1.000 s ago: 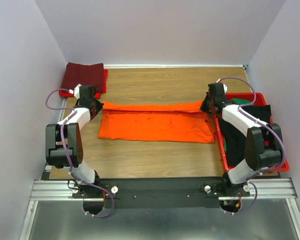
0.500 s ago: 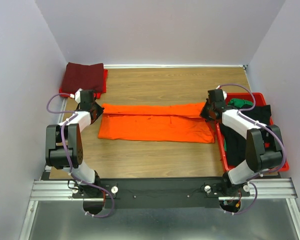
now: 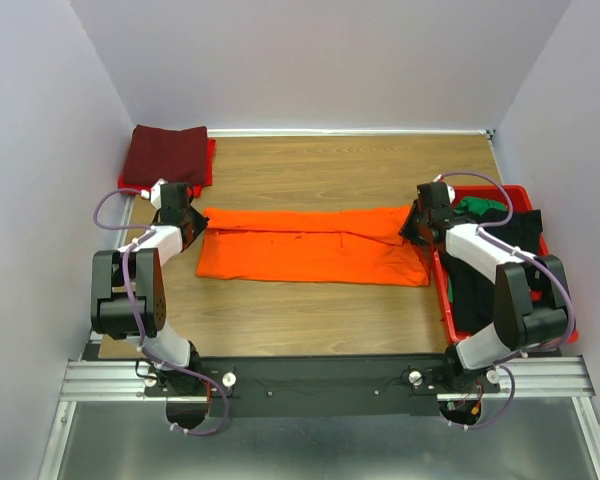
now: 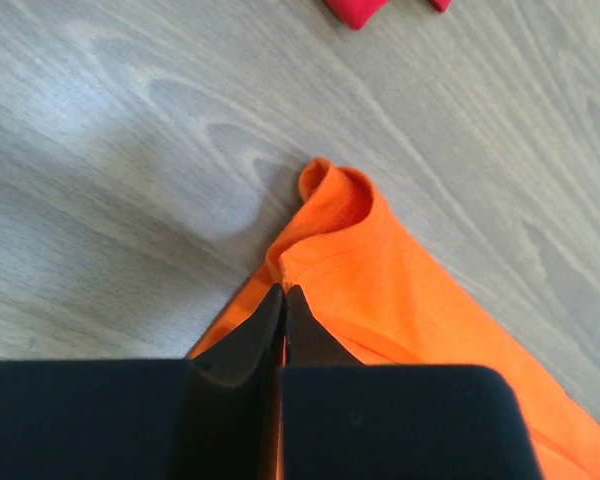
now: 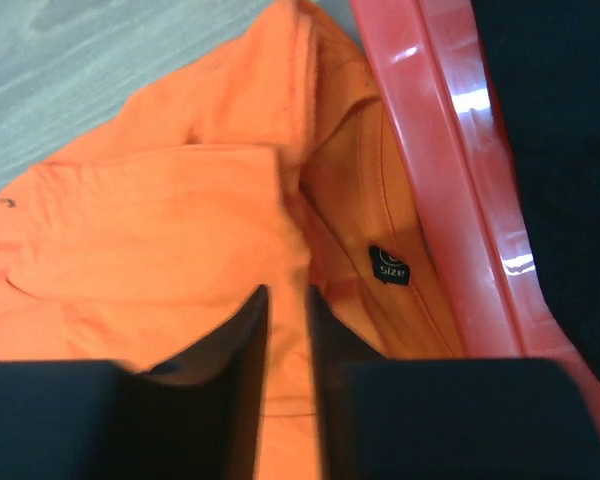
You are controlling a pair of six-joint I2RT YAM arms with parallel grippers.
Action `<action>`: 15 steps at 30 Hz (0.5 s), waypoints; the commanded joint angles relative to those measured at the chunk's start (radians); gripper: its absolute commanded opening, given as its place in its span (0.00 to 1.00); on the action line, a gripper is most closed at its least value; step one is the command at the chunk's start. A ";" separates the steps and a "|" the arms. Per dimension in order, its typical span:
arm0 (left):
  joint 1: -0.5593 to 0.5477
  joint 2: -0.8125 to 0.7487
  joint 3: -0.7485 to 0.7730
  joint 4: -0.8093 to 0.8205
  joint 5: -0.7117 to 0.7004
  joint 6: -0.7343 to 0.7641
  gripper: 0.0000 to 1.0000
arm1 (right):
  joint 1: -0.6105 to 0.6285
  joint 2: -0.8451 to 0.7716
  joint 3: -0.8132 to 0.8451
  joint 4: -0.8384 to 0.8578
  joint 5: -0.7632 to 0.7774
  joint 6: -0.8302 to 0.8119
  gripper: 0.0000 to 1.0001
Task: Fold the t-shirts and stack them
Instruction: Fold the tshirt
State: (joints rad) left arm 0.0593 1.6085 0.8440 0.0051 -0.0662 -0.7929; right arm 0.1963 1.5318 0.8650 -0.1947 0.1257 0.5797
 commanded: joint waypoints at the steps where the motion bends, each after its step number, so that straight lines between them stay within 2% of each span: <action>1: 0.013 -0.056 -0.037 0.035 0.012 0.015 0.16 | -0.005 -0.056 -0.024 0.015 -0.026 0.003 0.42; 2: 0.013 -0.077 -0.040 0.035 0.016 0.015 0.23 | -0.006 -0.070 -0.026 0.012 -0.028 0.000 0.47; 4: 0.011 -0.102 -0.051 0.035 0.016 0.018 0.32 | -0.005 -0.097 -0.032 0.012 -0.043 -0.017 0.54; 5: 0.013 -0.125 -0.052 0.035 0.014 0.023 0.35 | -0.005 -0.116 -0.031 0.012 -0.055 -0.018 0.54; 11: -0.044 -0.182 -0.037 0.012 -0.049 0.049 0.35 | 0.020 -0.062 0.071 0.005 -0.018 -0.040 0.53; 15: -0.117 -0.156 0.019 0.001 -0.053 0.089 0.35 | 0.020 0.089 0.181 0.003 0.052 -0.060 0.52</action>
State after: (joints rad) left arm -0.0017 1.4418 0.8074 0.0105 -0.0868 -0.7567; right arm 0.2085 1.5055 0.9565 -0.1970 0.1051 0.5533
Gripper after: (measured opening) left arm 0.349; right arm 0.524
